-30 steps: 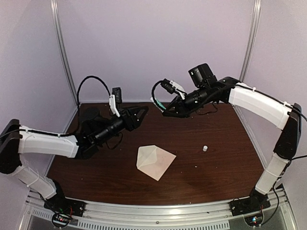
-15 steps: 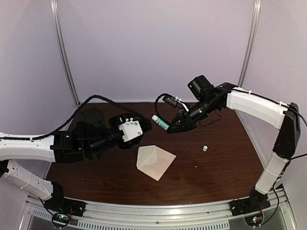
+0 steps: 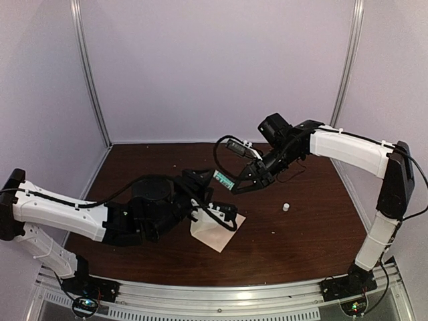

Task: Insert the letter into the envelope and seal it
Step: Pass from the right arm to the left

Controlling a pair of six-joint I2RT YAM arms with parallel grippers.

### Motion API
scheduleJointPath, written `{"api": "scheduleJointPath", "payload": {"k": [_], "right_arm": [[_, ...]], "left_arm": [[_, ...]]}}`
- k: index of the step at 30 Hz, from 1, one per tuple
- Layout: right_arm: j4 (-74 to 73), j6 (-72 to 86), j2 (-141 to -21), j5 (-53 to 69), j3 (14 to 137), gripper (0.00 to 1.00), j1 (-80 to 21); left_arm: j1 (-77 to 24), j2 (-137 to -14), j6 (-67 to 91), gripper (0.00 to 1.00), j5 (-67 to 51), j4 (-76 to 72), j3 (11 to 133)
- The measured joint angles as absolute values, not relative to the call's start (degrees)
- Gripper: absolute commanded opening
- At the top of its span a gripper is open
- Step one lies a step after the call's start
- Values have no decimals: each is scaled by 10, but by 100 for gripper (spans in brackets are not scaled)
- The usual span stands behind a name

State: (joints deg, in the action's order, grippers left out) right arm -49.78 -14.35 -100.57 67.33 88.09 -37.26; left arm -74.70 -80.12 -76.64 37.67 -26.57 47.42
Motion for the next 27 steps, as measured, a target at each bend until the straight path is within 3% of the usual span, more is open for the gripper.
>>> {"api": "scheduleJointPath", "payload": {"k": [8, 16, 27], "right_arm": [[-497, -133, -1006, 684, 866, 19, -373], [-495, -131, -1006, 703, 865, 19, -373], [-497, -129, -1006, 711, 865, 19, -376]], "left_arm": [[-748, -849, -895, 60, 399, -395, 465], [-750, -856, -937, 54, 399, -403, 465], [-751, -897, -951, 38, 400, -405, 466]]}}
